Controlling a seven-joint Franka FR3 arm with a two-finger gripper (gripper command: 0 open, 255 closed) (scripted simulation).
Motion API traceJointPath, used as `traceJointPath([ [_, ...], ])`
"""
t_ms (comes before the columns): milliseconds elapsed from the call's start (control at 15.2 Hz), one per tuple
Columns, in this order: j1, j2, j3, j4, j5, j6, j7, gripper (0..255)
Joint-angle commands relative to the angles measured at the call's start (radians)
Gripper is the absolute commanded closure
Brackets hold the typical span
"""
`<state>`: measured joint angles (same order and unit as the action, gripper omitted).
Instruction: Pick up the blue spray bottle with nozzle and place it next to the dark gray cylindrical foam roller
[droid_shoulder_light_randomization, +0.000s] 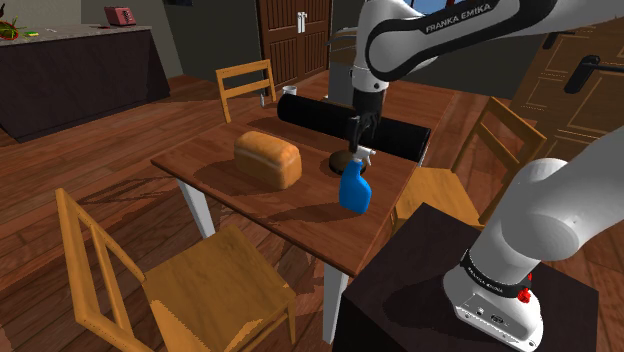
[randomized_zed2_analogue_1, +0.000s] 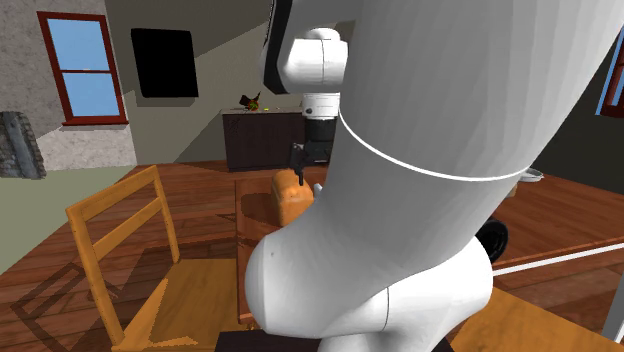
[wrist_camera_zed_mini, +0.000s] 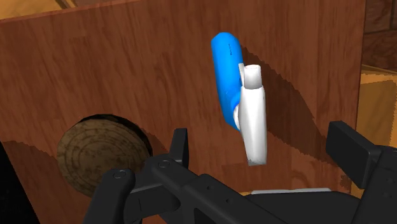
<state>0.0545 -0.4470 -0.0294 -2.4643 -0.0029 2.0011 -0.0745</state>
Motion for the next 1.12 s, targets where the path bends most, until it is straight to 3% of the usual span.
traceJointPath([
  [0, 0.002, 0.013, 0.002, -0.018, 0.002, 0.033, 0.001, 0],
  [264, 0.003, 0.036, 0.001, -0.062, 0.003, 0.101, 0.001, 0],
  [792, 0.003, 0.036, 0.001, -0.062, 0.003, 0.101, 0.001, 0],
  [858, 0.003, 0.036, 0.001, -0.062, 0.003, 0.101, 0.001, 255],
  [1056, 0.003, 0.036, 0.001, -0.062, 0.003, 0.101, 0.001, 255],
])
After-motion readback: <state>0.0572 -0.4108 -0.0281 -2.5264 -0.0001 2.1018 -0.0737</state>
